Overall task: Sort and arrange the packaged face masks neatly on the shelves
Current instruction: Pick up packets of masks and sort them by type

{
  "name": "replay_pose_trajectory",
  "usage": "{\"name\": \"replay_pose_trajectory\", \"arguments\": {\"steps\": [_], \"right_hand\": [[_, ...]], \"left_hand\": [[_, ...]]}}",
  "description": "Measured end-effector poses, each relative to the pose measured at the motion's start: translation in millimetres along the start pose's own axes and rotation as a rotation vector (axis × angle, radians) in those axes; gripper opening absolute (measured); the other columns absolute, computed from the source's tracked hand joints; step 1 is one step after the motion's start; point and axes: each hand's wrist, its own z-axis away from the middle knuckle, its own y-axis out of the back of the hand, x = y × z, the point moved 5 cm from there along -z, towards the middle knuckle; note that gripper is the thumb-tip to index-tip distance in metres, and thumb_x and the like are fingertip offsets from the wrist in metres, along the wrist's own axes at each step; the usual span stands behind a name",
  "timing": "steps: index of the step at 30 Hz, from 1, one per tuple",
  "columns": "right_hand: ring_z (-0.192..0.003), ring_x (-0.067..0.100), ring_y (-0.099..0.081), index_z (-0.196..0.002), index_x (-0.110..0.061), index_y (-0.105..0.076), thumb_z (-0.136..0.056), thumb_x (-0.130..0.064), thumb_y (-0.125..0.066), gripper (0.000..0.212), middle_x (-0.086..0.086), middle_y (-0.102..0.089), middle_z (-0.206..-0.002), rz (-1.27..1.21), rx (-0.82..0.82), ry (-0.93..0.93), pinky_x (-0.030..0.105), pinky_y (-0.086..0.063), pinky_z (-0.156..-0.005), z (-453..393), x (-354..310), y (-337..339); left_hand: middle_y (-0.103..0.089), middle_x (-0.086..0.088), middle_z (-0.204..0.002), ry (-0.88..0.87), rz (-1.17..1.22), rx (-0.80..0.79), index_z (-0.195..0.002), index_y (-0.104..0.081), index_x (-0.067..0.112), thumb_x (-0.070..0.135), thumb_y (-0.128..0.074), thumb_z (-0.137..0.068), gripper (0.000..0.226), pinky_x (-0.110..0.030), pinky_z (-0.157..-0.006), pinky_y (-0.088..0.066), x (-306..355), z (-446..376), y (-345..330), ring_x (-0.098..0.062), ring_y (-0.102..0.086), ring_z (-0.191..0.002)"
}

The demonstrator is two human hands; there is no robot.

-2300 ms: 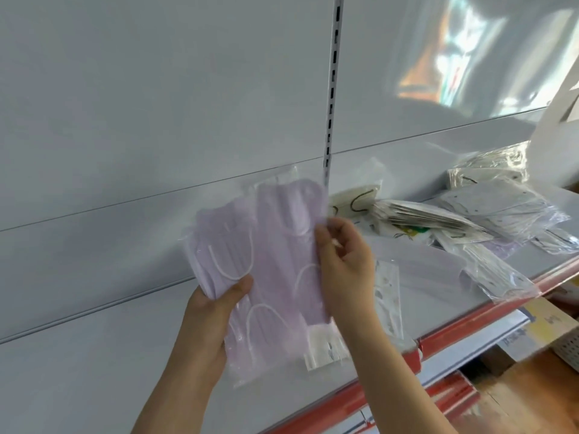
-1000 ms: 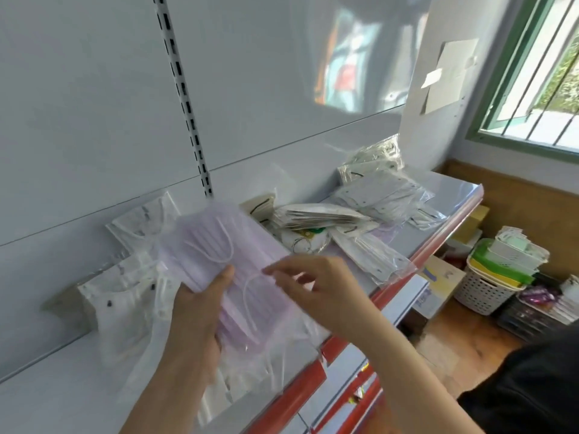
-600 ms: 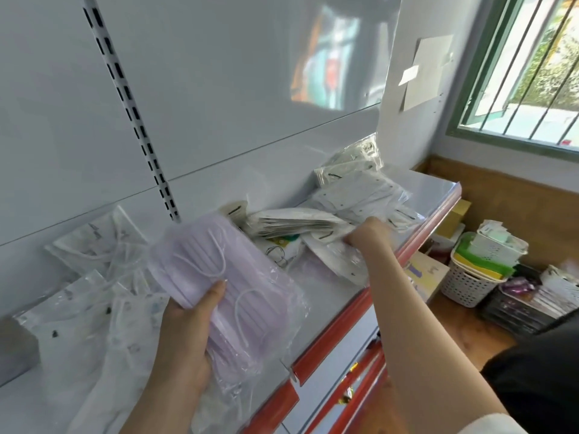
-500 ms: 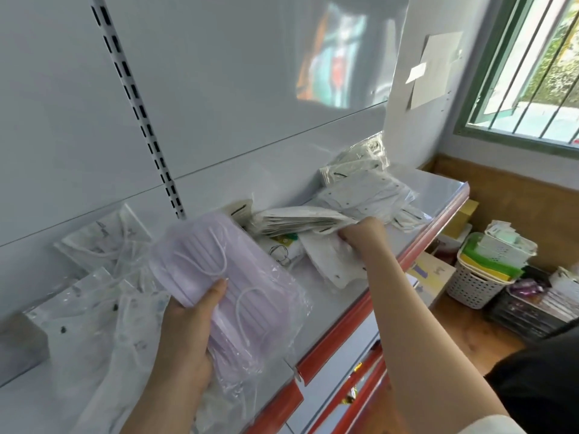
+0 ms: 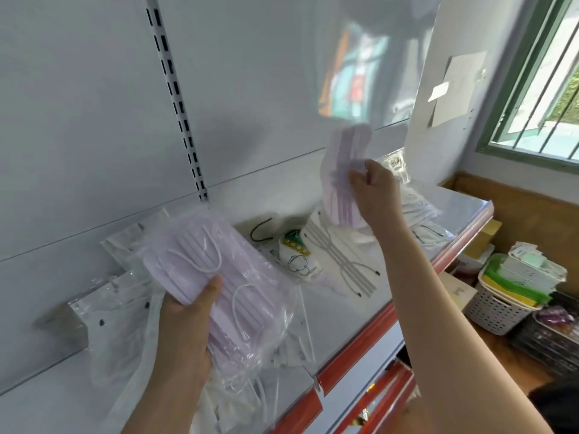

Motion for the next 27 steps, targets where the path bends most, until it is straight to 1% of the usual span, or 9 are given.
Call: {"name": "replay_pose_trajectory", "arguments": {"steps": [5,9,12,15,17,18,22,25,27], "right_hand": [[-0.053,0.008,-0.033,-0.081,-0.017,-0.065,-0.091,-0.018,-0.064,0.011,-0.01,-0.043,-0.055,-0.39,-0.032,0.112,0.024,-0.027,-0.049,47,-62,0],[-0.048,0.005,-0.039,-0.074,-0.018,-0.057,-0.083,-0.023,-0.075,0.02,-0.008,-0.047,-0.052,-0.119,-0.293,0.057,0.023,-0.029,-0.05,118,-60,-59],[-0.062,0.01,-0.048,-0.074,-0.012,-0.061,-0.086,-0.031,-0.072,0.024,-0.002,-0.057,-0.067,-0.04,-0.382,0.033,0.028,-0.036,-0.06,151,-40,-77],[-0.126,0.02,-0.049,-0.124,-0.024,-0.062,-0.088,-0.056,-0.062,0.048,0.0,-0.058,-0.132,0.318,-0.099,0.015,0.031,-0.032,-0.108,139,-7,-40],[-0.146,0.03,-0.026,-0.153,-0.024,-0.025,-0.083,-0.069,-0.059,0.09,0.006,-0.03,-0.157,0.641,-0.123,-0.17,0.043,-0.005,-0.12,120,37,-11],[-0.144,0.033,-0.03,-0.155,-0.021,-0.015,-0.082,-0.068,-0.061,0.099,0.011,-0.033,-0.155,0.697,-0.217,-0.296,0.045,-0.009,-0.12,114,58,-3],[-0.107,0.029,-0.061,-0.117,-0.021,-0.055,-0.086,-0.043,-0.069,0.04,0.004,-0.067,-0.104,0.614,-0.394,-0.415,0.04,-0.04,-0.095,115,89,-2],[-0.071,0.024,-0.053,-0.074,-0.018,-0.054,-0.084,-0.022,-0.067,0.017,-0.001,-0.053,-0.068,0.292,-0.184,-0.324,0.032,-0.038,-0.06,125,74,-7],[-0.07,0.02,-0.054,-0.08,-0.017,-0.065,-0.086,-0.016,-0.069,0.008,-0.001,-0.06,-0.077,0.161,0.056,-0.112,0.028,-0.038,-0.059,133,40,-9]], "left_hand": [[-0.073,0.011,-0.103,-0.039,0.002,-0.017,-0.108,-0.066,0.03,0.018,-0.074,-0.09,0.023,-0.029,-0.078,-0.051,6,0,-3,-0.009,-0.068,-0.093],[-0.079,0.003,-0.103,0.043,0.038,-0.122,-0.114,-0.071,0.023,0.044,-0.071,-0.081,0.039,-0.03,-0.072,-0.059,1,7,-15,-0.016,-0.075,-0.091],[-0.079,-0.003,-0.106,0.041,-0.022,-0.152,-0.118,-0.071,0.017,0.022,-0.075,-0.083,0.036,-0.028,-0.066,-0.061,-8,7,-14,-0.02,-0.077,-0.093],[-0.077,-0.004,-0.108,0.081,-0.021,-0.054,-0.121,-0.07,0.016,0.011,-0.076,-0.085,0.036,-0.034,-0.082,-0.056,-17,-1,3,-0.025,-0.073,-0.101],[-0.078,-0.002,-0.108,0.084,-0.01,-0.011,-0.121,-0.071,0.017,0.013,-0.077,-0.085,0.036,-0.038,-0.088,-0.055,-16,-5,11,-0.025,-0.073,-0.102],[-0.078,-0.002,-0.109,0.076,-0.009,-0.013,-0.122,-0.071,0.018,0.015,-0.078,-0.085,0.038,-0.041,-0.089,-0.056,-15,-6,14,-0.026,-0.073,-0.102],[-0.077,-0.002,-0.112,0.073,-0.001,-0.023,-0.127,-0.069,0.02,0.016,-0.079,-0.084,0.045,-0.042,-0.09,-0.056,-12,-6,17,-0.025,-0.073,-0.102],[-0.077,-0.005,-0.111,0.058,0.012,-0.011,-0.126,-0.069,0.016,0.015,-0.078,-0.084,0.043,-0.039,-0.085,-0.056,-8,0,16,-0.025,-0.073,-0.1],[-0.078,-0.002,-0.106,0.027,0.009,0.036,-0.122,-0.071,0.015,0.014,-0.077,-0.085,0.037,-0.037,-0.08,-0.058,3,3,19,-0.022,-0.074,-0.095]]}}
